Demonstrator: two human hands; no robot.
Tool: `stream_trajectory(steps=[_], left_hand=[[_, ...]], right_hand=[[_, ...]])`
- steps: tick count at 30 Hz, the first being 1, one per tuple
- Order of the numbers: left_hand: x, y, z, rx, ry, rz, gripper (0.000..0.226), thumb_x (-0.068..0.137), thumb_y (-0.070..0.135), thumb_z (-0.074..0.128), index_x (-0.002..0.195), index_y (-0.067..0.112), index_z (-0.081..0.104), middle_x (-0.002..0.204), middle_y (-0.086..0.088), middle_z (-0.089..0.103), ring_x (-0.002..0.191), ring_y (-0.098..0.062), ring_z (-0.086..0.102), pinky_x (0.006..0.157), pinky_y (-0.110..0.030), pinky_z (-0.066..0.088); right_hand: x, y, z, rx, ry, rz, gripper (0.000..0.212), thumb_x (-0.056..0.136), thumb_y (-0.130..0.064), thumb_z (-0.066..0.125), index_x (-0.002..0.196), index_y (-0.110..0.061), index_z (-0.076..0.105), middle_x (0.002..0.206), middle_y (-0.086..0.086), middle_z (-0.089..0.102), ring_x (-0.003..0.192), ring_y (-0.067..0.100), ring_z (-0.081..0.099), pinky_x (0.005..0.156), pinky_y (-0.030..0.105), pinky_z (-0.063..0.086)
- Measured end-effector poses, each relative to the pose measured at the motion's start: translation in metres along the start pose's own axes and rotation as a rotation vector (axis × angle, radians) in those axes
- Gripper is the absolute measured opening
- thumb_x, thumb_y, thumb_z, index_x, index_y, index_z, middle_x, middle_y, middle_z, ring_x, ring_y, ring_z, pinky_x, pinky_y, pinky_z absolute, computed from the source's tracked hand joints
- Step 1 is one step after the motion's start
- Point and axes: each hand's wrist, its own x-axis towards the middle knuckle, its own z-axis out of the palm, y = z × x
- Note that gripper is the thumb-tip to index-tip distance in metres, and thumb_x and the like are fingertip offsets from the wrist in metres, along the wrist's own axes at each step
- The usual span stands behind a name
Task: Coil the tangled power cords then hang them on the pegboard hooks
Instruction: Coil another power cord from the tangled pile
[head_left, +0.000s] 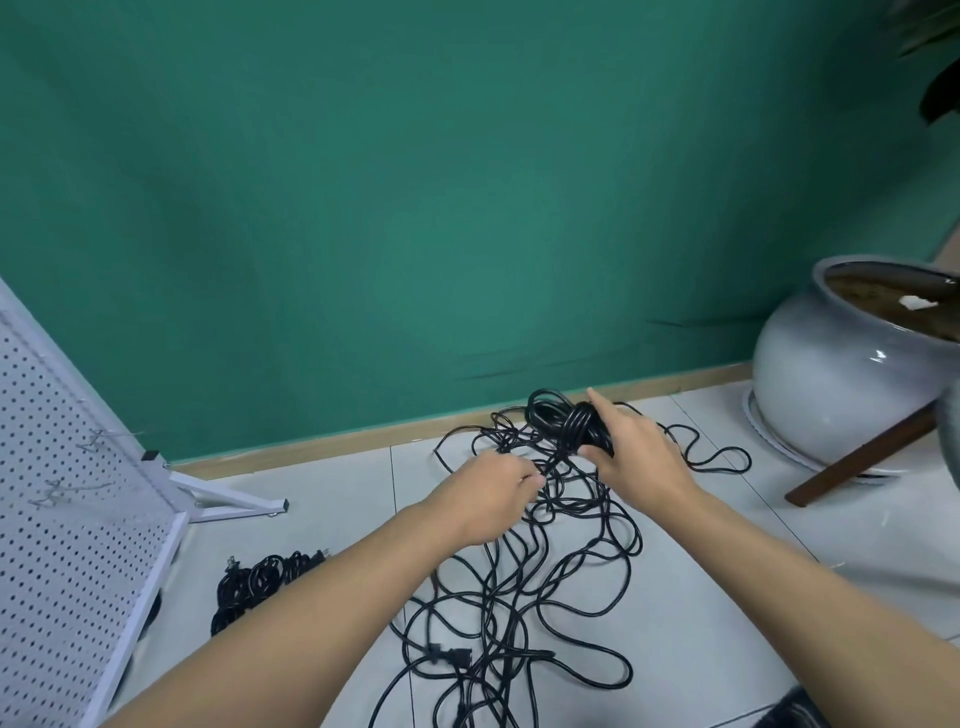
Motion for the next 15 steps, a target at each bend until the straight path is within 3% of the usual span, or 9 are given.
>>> stream_trajectory(steps=[2, 5, 10, 13, 15], left_hand=[[0.0, 0.011, -0.012, 0.242, 0.08, 0.095, 0.036, 0.108, 0.037, 0.041, 0.078, 0.019, 0.05, 0.078, -0.003, 0.057, 0.081, -0.031, 0.06, 0.066, -0.036, 0.039], [-0.005, 0.008, -0.034, 0.275, 0.137, 0.194, 0.035, 0.105, 0.044, 0.048, 0.081, 0.019, 0.056, 0.082, -0.002, 0.063, 0.083, -0.029, 0.06, 0.066, -0.039, 0.042], [-0.009, -0.003, -0.046, 0.08, 0.195, 0.312, 0.018, 0.097, 0.035, 0.068, 0.089, 0.019, 0.071, 0.085, 0.007, 0.062, 0.081, -0.015, 0.057, 0.075, -0.038, 0.048], [-0.008, -0.015, -0.053, -0.186, 0.332, 0.224, 0.015, 0.08, 0.031, 0.087, 0.086, 0.021, 0.077, 0.076, 0.011, 0.061, 0.071, -0.004, 0.055, 0.07, -0.024, 0.044], [-0.013, -0.019, -0.055, -0.365, 0.363, 0.115, 0.03, 0.071, 0.028, 0.094, 0.09, 0.019, 0.072, 0.076, 0.01, 0.064, 0.065, -0.002, 0.056, 0.066, -0.018, 0.042]], right_hand=[[-0.003, -0.005, 0.003, -0.05, -0.047, -0.034, 0.071, 0.099, -0.033, 0.065, 0.159, -0.032, 0.025, 0.137, 0.004, 0.059, 0.125, 0.031, 0.056, 0.092, 0.042, 0.049], [-0.005, -0.01, 0.002, -0.091, -0.05, -0.085, 0.068, 0.099, -0.032, 0.065, 0.156, -0.031, 0.029, 0.137, 0.002, 0.059, 0.124, 0.031, 0.057, 0.092, 0.041, 0.049], [-0.018, -0.023, -0.007, -0.008, -0.245, -0.377, 0.074, 0.091, -0.024, 0.074, 0.147, -0.044, 0.031, 0.14, -0.004, 0.06, 0.122, 0.024, 0.058, 0.091, 0.037, 0.047], [-0.029, -0.038, -0.012, 0.108, -0.25, -0.465, 0.087, 0.091, -0.023, 0.075, 0.147, -0.054, 0.018, 0.136, -0.006, 0.063, 0.117, 0.025, 0.06, 0.092, 0.04, 0.049], [-0.033, -0.045, -0.014, 0.149, -0.235, -0.487, 0.104, 0.092, -0.022, 0.075, 0.153, -0.061, 0.0, 0.141, -0.009, 0.061, 0.119, 0.024, 0.059, 0.096, 0.041, 0.048]])
